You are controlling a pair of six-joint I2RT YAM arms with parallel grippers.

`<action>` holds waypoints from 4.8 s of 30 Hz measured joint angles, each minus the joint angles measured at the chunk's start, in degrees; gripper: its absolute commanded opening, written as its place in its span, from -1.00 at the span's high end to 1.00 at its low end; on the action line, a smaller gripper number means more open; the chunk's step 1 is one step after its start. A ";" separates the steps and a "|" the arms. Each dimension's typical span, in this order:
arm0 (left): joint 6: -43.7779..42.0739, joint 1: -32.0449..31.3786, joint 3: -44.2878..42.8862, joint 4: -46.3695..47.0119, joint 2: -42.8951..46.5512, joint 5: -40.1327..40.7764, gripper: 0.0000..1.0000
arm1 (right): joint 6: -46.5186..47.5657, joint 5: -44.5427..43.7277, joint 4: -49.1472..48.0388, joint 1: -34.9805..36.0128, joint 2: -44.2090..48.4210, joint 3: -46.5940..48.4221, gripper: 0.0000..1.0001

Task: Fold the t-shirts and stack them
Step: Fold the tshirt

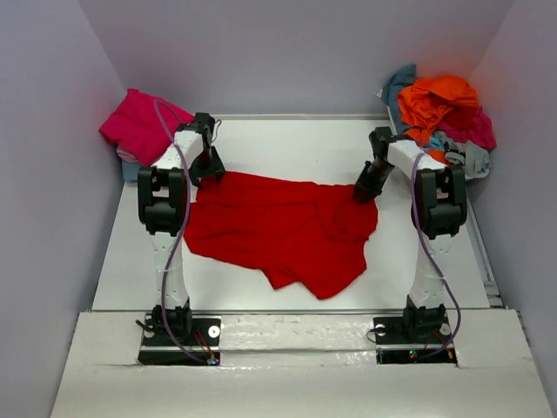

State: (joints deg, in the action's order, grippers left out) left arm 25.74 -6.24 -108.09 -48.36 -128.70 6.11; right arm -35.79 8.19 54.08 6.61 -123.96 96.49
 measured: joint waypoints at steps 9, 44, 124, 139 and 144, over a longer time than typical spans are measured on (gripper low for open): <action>-0.20 0.00 -2.80 -0.87 -1.68 0.00 -0.37 | 1.25 -0.98 1.20 -2.14 0.11 0.00 0.30; -2.40 0.31 -18.97 -5.75 -12.44 3.19 -0.42 | 8.94 4.98 8.83 -2.91 -15.76 26.86 0.30; -3.17 -5.66 -6.84 -0.52 -5.46 10.03 -0.50 | 6.36 6.97 2.01 0.26 1.40 -0.85 0.25; -3.13 -5.66 -7.69 -1.27 -5.88 9.66 -0.50 | 2.12 3.85 2.99 -3.43 -1.53 2.03 0.23; -3.13 -5.66 -8.66 -1.88 -6.45 9.35 -0.51 | 1.40 3.19 5.07 -5.88 -3.98 6.01 0.23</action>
State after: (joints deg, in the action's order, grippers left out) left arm 22.61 -11.90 -116.75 -50.24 -135.15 15.46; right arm -34.39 11.38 59.16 0.73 -127.94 102.50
